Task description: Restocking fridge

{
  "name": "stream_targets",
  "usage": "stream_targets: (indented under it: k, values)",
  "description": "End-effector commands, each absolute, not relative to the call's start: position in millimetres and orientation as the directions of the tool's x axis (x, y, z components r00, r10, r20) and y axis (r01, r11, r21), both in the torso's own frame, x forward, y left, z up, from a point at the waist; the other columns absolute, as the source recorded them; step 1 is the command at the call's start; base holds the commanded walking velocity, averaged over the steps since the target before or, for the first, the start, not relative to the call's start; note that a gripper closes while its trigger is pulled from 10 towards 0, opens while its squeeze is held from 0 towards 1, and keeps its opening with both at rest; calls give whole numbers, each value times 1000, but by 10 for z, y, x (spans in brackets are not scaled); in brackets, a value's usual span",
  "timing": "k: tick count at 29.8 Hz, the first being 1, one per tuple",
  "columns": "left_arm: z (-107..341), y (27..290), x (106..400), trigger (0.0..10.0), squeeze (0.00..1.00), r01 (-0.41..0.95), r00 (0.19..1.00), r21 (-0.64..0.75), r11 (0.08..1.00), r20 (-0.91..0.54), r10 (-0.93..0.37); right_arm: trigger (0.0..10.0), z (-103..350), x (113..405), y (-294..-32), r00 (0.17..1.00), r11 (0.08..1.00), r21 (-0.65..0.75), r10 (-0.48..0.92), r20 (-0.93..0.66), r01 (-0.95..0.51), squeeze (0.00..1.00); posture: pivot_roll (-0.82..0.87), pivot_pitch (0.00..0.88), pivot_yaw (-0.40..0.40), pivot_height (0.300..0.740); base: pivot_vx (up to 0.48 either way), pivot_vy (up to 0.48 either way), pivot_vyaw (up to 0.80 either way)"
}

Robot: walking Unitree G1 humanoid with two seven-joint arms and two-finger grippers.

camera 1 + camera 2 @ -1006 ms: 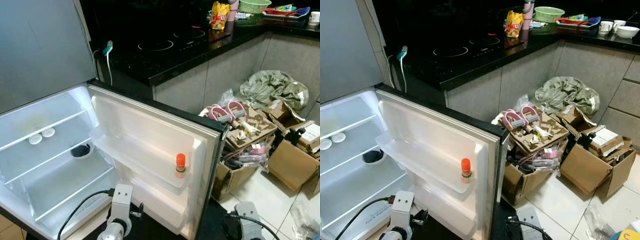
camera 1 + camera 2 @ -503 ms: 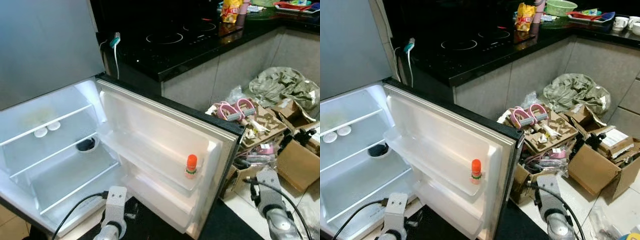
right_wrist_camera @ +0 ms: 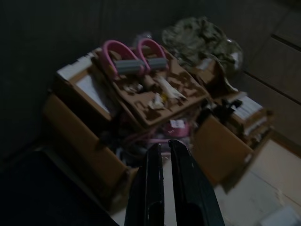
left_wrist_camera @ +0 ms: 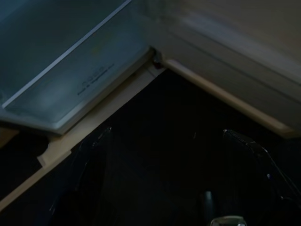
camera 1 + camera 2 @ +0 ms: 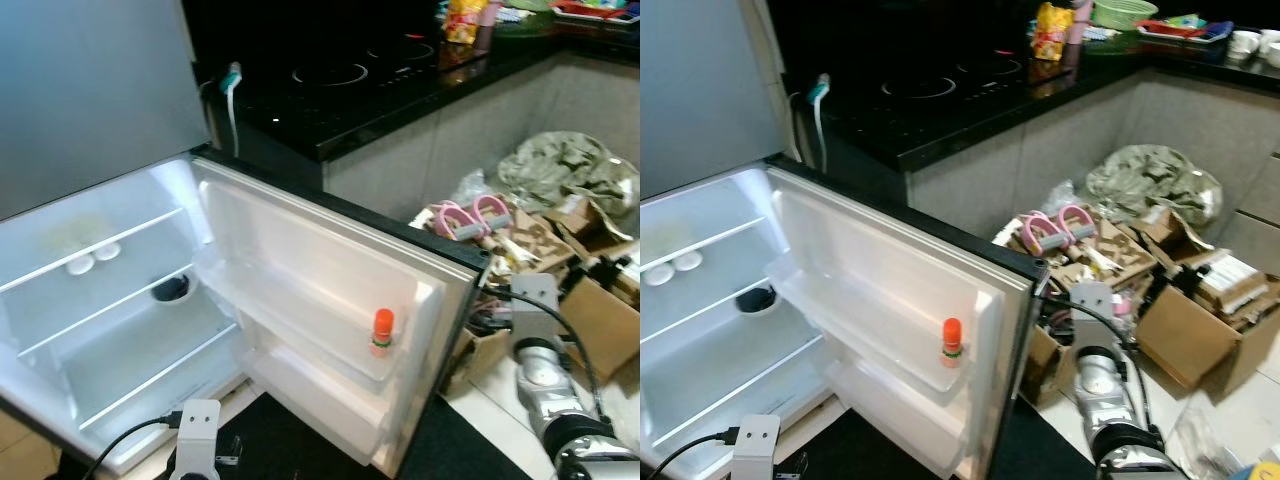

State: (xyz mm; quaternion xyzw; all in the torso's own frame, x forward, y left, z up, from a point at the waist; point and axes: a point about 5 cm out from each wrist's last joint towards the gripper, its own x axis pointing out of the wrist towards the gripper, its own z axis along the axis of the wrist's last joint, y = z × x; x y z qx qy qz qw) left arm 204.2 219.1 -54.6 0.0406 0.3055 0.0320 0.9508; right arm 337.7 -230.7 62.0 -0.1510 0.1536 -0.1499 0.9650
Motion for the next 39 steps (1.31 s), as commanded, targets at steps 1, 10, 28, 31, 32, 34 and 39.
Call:
stream_targets:
  k: [1, 10, 28, 31, 32, 34, 39]
  values:
    - [-572, 2257, 1982, 10000, 0, -47, 795, 111, 993, -598, 105, 10000, 694, 3467, -2132, 936, 935, -298, -267, -229, 194, 0, -45, 67, 18, 740, 0, 0, 0]
    - [-601, 2278, 1930, 10000, 0, -50, 780, 120, 991, -616, 114, 10000, 762, 3535, -1598, 973, 990, -26, 128, -192, -136, 0, -51, 66, 24, 740, 0, 0, 0]
    - [-735, 2868, 1356, 10000, 0, -371, 560, 221, 902, -721, 407, 10000, 693, 2912, -907, 385, 398, 382, 916, -115, -834, 0, -52, 66, 25, 740, 0, 0, 0]
    - [-748, 2915, 1280, 10000, 0, -359, 540, 235, 903, -737, 406, 10000, 765, 2798, -843, 289, 280, 448, 956, -49, -849, 0, -47, 67, 26, 740, 0, 0, 0]
    - [-752, 2921, 1264, 10000, 0, -353, 536, 237, 905, -741, 404, 10000, 787, 2771, -830, 267, 251, 463, 963, -30, -850, 0, -47, 67, 26, 740, 0, 0, 0]
    - [-763, 2925, 1234, 10000, 0, -356, 527, 236, 904, -749, 402, 10000, 847, 2731, -807, 235, 196, 491, 972, 18, -849, 0, -46, 67, 27, 740, 0, 0, 0]
    - [-783, 2908, 1211, 10000, 0, -369, 511, 228, 901, -759, 402, 10000, 749, 2912, -922, 461, 442, 405, 886, -55, -800, 0, -46, 68, 27, 740, 0, 0, 0]
